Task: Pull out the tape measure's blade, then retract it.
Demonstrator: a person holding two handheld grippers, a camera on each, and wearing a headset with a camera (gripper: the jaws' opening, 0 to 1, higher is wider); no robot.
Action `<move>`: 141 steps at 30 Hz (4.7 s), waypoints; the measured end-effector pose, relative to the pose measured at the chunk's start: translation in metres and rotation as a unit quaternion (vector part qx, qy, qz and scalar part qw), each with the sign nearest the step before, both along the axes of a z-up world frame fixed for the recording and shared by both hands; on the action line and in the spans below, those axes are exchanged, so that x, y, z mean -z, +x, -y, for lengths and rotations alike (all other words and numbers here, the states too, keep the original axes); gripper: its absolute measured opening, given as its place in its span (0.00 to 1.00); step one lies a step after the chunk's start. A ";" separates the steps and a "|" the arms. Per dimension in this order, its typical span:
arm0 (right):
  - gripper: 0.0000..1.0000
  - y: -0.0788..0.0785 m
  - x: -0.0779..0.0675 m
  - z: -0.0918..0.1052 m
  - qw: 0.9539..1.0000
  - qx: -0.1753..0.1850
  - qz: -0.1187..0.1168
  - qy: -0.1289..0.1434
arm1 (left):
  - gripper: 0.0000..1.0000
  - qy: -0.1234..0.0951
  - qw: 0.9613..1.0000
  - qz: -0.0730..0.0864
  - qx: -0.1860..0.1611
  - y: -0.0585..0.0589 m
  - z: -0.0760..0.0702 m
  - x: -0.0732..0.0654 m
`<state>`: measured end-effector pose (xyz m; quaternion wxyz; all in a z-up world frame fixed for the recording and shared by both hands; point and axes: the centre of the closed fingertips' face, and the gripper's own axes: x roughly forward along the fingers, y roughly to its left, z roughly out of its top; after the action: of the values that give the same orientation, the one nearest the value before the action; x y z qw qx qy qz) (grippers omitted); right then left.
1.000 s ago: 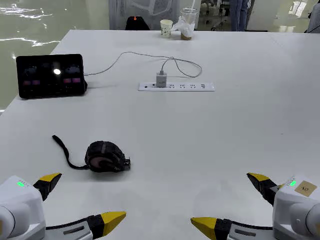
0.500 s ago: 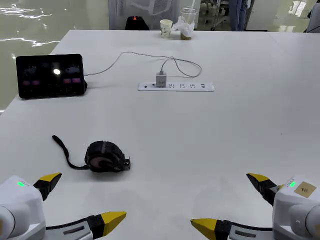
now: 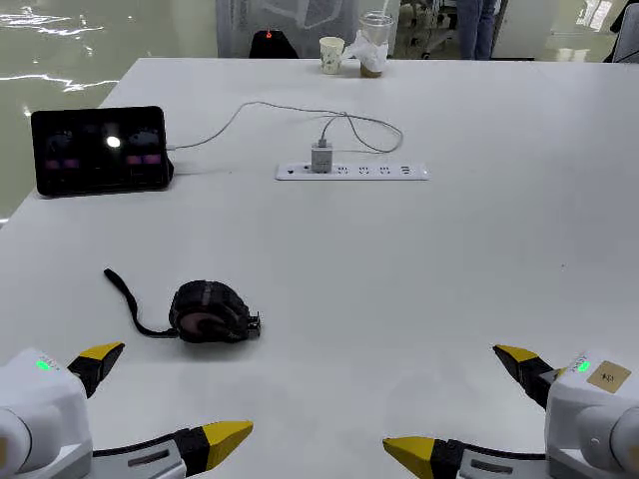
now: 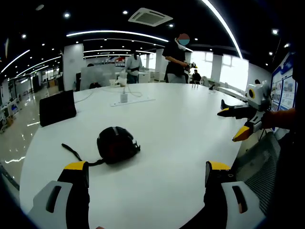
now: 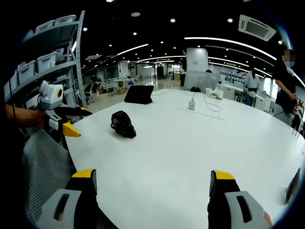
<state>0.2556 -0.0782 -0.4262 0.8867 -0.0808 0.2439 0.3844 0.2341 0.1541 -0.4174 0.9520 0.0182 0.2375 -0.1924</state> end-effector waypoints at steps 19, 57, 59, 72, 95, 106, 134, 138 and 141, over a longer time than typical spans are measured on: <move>0.98 0.005 0.000 -0.003 1.000 -0.025 -0.007 -0.002 | 0.99 0.006 1.000 0.000 0.008 0.005 0.000 -0.001; 0.93 0.034 0.002 -0.013 0.994 -0.105 0.000 -0.021 | 0.99 0.010 0.999 -0.021 0.044 0.035 -0.007 0.002; 0.92 0.036 0.004 -0.013 0.993 -0.112 -0.001 -0.024 | 0.99 0.014 0.999 -0.018 0.049 0.038 -0.008 0.001; 0.87 0.051 0.004 -0.027 0.985 -0.168 0.021 -0.034 | 0.96 0.033 0.996 -0.019 0.086 0.059 -0.015 0.001; 0.69 0.080 0.013 -0.053 0.960 -0.266 0.054 -0.061 | 0.82 0.071 0.986 -0.033 0.149 0.090 -0.029 0.009; 0.62 0.092 0.018 -0.068 0.946 -0.309 0.065 -0.077 | 0.73 0.105 0.973 -0.048 0.198 0.099 -0.030 0.015; 0.45 0.098 0.036 -0.131 0.898 -0.419 0.080 -0.113 | 0.49 0.178 0.925 -0.100 0.321 0.108 -0.028 0.037; 0.43 0.097 0.040 -0.142 0.892 -0.430 0.076 -0.115 | 0.48 0.193 0.915 -0.108 0.338 0.108 -0.028 0.039; 0.41 0.096 0.044 -0.149 0.888 -0.438 0.076 -0.117 | 0.48 0.201 0.909 -0.112 0.347 0.111 -0.030 0.040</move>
<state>0.3517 0.0712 -0.4699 0.6280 -0.3115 0.1589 0.6953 0.3452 0.1837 -0.4572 0.7689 0.2683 0.3545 -0.4595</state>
